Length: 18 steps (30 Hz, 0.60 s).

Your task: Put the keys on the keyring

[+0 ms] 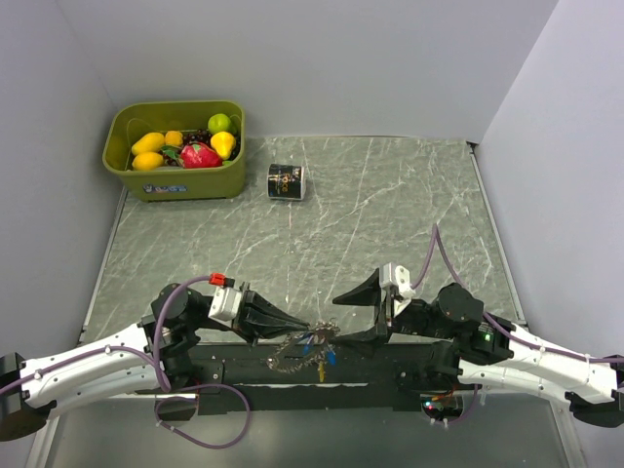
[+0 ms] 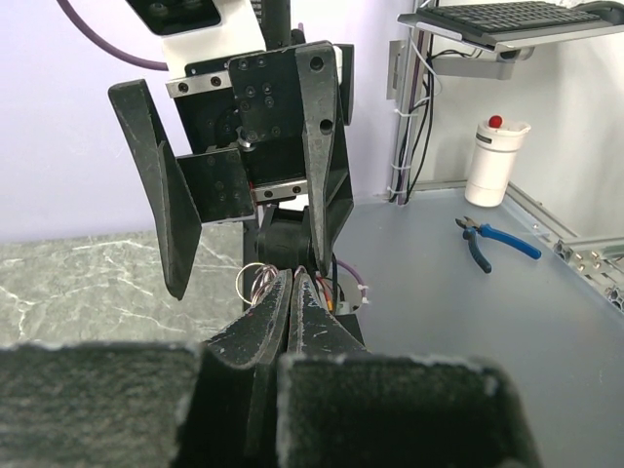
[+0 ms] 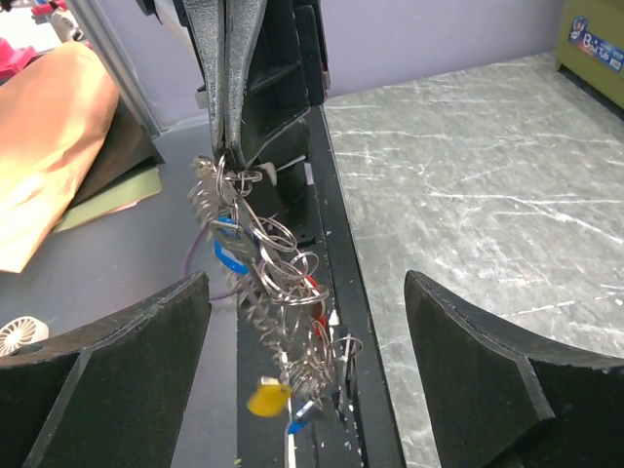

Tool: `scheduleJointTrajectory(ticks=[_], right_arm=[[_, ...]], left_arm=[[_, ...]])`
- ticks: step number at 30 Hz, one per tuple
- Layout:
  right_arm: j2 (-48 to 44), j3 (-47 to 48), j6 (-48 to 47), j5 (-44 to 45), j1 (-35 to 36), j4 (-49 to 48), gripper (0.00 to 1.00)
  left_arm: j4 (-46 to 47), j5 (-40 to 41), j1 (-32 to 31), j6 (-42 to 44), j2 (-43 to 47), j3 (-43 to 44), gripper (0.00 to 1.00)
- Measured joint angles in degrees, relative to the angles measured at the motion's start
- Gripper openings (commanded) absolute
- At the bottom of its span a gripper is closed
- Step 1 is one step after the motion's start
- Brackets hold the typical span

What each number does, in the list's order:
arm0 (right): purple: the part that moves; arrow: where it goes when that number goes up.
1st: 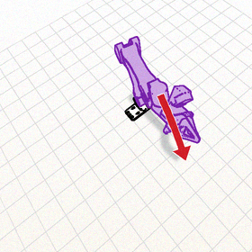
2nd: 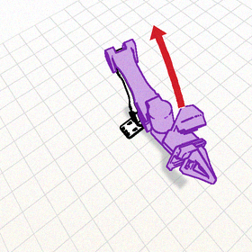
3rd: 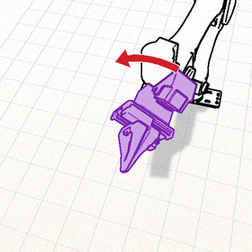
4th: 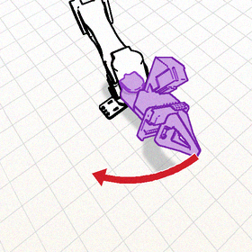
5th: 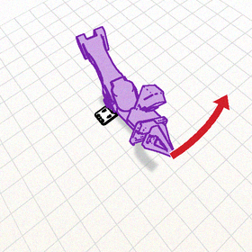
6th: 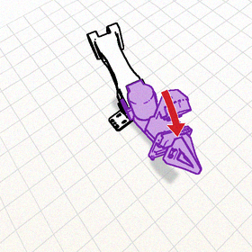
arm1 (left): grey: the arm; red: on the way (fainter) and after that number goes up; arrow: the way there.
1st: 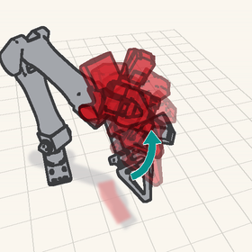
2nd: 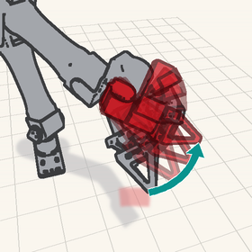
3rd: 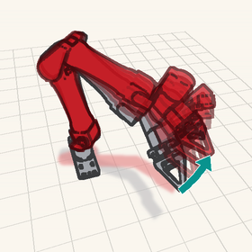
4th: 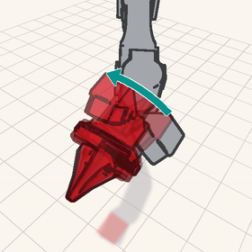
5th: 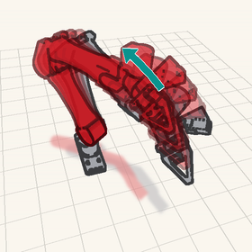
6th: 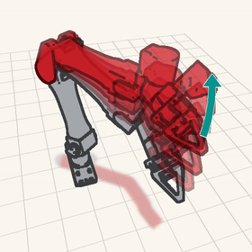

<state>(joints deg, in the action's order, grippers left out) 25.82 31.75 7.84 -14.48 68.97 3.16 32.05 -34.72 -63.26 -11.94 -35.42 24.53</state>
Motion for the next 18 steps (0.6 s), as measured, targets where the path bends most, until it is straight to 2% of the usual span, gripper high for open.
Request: scheduleJointTrajectory(ticks=[6, 13, 18], right_arm=[[0.00, 0.02, 0.22, 0.02, 0.00, -0.37, 0.72], [4.20, 0.24, 0.68, -1.86, 0.00, -4.44, 0.61], [7.91, 1.42, 1.09, -3.69, 0.00, -6.47, 0.45]], left_arm=[[4.15, 0.57, 0.00, -1.88, -0.61, -2.16, 0.01], [8.72, 2.36, 0.00, -3.89, -2.97, -4.55, 0.01], [9.94, 3.32, 0.00, -3.91, -2.95, -4.70, 0.01]])
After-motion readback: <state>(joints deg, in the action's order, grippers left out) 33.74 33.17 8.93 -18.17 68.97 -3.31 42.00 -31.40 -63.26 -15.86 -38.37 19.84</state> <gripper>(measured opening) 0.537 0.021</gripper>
